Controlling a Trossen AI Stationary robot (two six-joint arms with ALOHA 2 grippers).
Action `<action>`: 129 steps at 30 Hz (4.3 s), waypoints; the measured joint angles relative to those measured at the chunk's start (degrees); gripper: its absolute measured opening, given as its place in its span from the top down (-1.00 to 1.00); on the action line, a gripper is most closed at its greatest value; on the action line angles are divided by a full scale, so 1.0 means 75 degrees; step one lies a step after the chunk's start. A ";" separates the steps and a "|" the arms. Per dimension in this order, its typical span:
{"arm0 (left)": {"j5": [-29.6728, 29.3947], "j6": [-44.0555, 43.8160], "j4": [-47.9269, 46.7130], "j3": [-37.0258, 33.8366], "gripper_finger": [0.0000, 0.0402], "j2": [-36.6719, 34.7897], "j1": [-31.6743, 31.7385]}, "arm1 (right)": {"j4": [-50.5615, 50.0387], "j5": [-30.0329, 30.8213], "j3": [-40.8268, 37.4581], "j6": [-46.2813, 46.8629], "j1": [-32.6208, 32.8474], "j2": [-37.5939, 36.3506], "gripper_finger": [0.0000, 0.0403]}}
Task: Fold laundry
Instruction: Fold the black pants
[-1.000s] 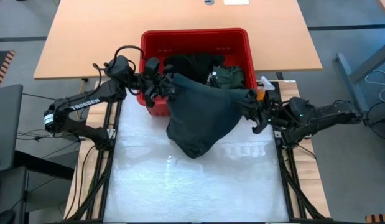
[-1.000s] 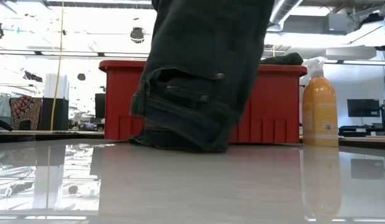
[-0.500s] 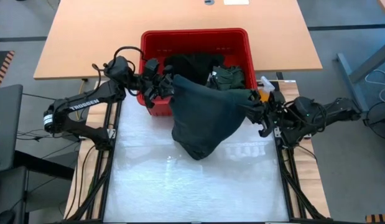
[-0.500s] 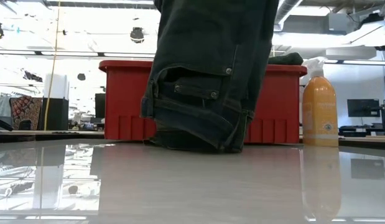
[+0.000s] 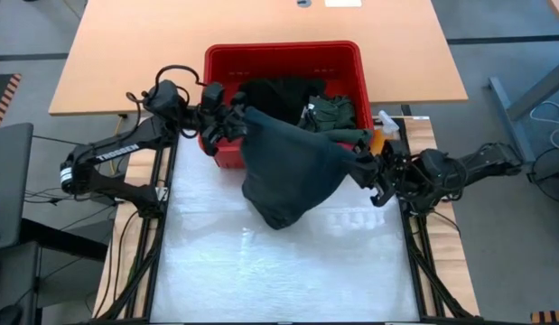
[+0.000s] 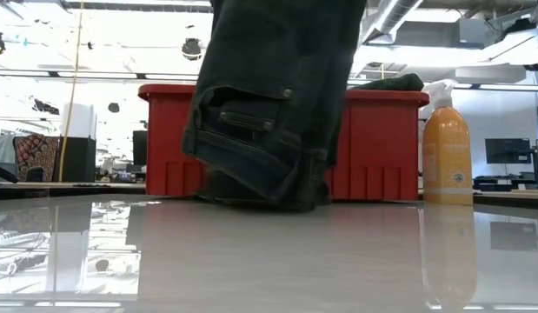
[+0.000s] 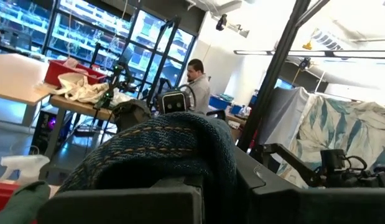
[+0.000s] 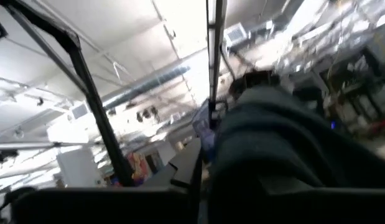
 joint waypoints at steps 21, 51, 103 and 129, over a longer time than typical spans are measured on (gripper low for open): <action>0.1203 0.1966 0.1906 0.0000 0.95 -0.0200 -0.1361 | -0.2966 -0.2141 0.3721 -0.3206 0.0263 0.1491 0.90; -0.3174 0.5802 -0.2693 0.0017 0.95 -0.1147 -0.2337 | -0.7576 -0.1325 0.6225 -0.3478 -0.0405 0.2552 0.90; -0.1902 0.1743 -0.2351 -0.3160 0.97 -0.1168 -0.4707 | -0.4694 -0.0722 0.2656 0.1266 0.2261 0.2392 0.90; -0.1254 0.1133 0.0406 -0.3565 0.97 0.1456 -0.2399 | -0.5791 0.6059 -0.0385 0.7869 0.3780 0.1882 0.90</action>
